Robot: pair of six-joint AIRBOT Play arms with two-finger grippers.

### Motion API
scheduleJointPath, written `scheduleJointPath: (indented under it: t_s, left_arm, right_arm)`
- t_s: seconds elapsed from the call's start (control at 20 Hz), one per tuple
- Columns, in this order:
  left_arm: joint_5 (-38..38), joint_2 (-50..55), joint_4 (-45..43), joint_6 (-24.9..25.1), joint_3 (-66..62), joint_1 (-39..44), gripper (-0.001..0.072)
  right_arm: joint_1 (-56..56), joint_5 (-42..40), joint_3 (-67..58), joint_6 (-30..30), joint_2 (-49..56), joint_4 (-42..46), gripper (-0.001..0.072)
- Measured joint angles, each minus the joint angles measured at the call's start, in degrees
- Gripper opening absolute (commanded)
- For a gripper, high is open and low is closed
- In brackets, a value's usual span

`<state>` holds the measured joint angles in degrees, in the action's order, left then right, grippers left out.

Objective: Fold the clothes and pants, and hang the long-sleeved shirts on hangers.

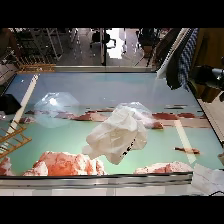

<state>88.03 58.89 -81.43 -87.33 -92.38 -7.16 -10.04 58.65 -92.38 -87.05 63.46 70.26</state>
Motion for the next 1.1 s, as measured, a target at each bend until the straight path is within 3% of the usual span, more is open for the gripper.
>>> scheduleJointPath:
  t_s: [0.25,0.3,0.35,0.4,0.6,0.75,0.8,0.85,0.9,0.95,1.1]
  left_arm:
    - [-5.0,0.0,10.4,3.6,14.9,11.1,0.0696]
    - [-7.6,0.0,11.4,4.5,19.0,14.1,0.0697]
    - [-11.1,0.0,12.2,5.5,23.5,17.6,0.0697]
    - [-15.3,0.0,12.6,6.2,27.8,21.1,0.0696]
    - [-31.8,2.1,14.0,7.6,38.5,30.7,0.0701]
    - [-40.3,6.7,14.5,8.9,41.2,33.6,0.0687]
    - [-42.6,8.2,14.7,9.2,41.6,34.0,0.0579]
    - [-44.9,9.7,15.3,9.6,41.9,34.3,0.0316]
    - [-47.8,10.9,15.4,9.9,42.2,34.5,0.0052]
    - [-50.8,11.8,15.5,10.1,42.3,34.5,0.0017]
    - [-58.1,13.2,15.7,10.4,40.8,33.0,0.0016]
  right_arm:
    - [3.8,12.0,3.5,-0.4,0.9,-4.1,0.0023]
    - [5.1,14.0,5.7,0.0,1.0,-4.5,0.0158]
    - [6.6,15.4,8.5,0.2,1.0,-4.7,0.0414]
    - [8.2,16.2,11.5,0.5,1.1,-4.8,0.0587]
    - [16.4,13.2,25.0,2.8,1.3,-5.2,0.0612]
    - [22.9,5.2,31.3,5.3,2.7,-5.4,0.0592]
    - [24.8,2.0,32.3,6.0,3.6,-5.4,0.0484]
    - [26.7,-1.3,33.1,6.6,4.7,-5.1,0.0313]
    - [28.3,-4.4,33.6,6.9,5.8,-4.8,0.0072]
    - [29.7,-7.5,34.0,7.2,7.0,-4.4,0.0017]
    - [32.0,-12.5,33.6,7.7,8.5,-3.3,0.0016]
